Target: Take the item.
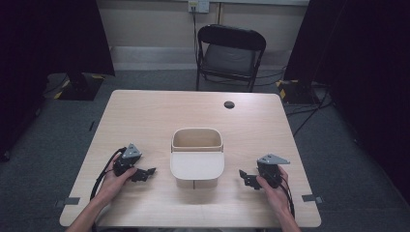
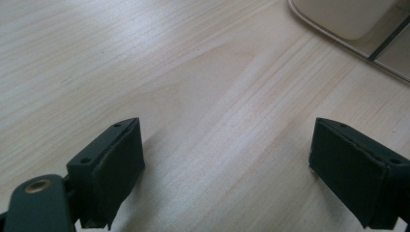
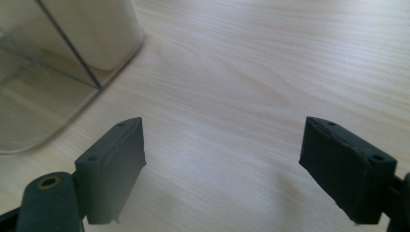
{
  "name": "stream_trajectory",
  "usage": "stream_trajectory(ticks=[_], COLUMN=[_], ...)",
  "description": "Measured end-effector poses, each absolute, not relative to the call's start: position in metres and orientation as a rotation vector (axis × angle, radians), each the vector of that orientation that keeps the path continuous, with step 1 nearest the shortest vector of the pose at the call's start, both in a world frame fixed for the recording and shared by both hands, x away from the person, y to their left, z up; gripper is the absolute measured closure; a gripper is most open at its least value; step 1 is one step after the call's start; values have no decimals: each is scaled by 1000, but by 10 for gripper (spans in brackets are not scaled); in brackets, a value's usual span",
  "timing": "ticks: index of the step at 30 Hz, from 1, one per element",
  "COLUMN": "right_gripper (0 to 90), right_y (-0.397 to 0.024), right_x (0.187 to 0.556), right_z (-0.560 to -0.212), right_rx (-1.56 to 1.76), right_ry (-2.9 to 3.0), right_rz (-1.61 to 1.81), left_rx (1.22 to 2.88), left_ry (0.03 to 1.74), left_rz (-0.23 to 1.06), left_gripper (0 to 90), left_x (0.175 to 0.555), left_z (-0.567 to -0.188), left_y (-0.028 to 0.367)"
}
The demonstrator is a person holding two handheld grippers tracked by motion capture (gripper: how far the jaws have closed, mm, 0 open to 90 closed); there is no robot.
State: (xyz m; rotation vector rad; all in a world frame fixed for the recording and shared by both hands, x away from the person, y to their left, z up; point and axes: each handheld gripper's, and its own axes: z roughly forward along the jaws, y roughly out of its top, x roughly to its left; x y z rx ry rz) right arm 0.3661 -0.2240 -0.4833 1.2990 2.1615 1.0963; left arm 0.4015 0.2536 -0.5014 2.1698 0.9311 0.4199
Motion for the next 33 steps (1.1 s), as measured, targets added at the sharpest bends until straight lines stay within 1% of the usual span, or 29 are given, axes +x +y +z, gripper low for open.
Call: stream_trajectory(ticks=[13,26,33], right_gripper=[172,174,208], right_y=[-209,-187,-174], right_x=[349,338,335], right_z=[-463,-458,-457], right_rx=[1156,1031,993], right_ry=[2230,2284,2335], right_rz=[1278,1341,1369], left_rx=[2169,2170,2169], left_ry=[932,931,931], left_rz=[419,420,420], left_gripper=[116,115,115], left_x=[401,401,401], left_z=[-501,-501,-501], left_y=[254,254,254])
